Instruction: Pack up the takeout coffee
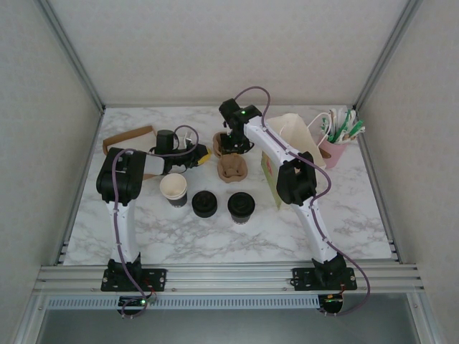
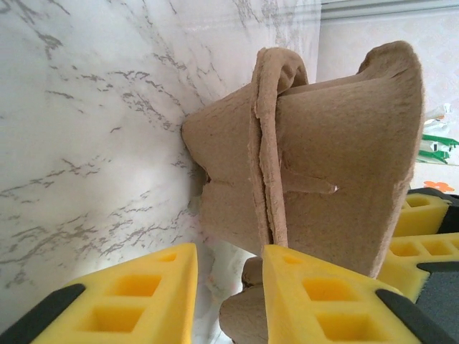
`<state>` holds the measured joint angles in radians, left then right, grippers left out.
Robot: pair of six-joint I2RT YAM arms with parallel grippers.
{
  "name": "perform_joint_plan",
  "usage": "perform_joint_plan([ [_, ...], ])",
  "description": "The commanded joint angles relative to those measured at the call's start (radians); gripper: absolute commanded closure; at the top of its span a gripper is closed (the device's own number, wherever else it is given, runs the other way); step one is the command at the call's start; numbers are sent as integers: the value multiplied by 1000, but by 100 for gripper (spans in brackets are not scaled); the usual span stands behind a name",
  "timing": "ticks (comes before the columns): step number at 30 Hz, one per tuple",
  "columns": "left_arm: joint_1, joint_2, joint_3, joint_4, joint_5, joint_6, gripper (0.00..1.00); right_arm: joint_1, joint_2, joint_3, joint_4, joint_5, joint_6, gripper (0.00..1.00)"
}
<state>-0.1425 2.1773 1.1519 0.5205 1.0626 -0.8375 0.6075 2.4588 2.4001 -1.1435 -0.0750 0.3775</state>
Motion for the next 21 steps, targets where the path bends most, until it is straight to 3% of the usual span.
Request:
perform_joint_plan([
  [1,-12,-44,6,9,4,14,65,10,-14,30,-28,14,-12,74],
  [5,-27,-34,16,10,5,13,60,11,-14,36,-20,-18,-7,74],
  [21,-37,-11,32,-10,2,28,62,14,8,51,-3,7,37,73],
])
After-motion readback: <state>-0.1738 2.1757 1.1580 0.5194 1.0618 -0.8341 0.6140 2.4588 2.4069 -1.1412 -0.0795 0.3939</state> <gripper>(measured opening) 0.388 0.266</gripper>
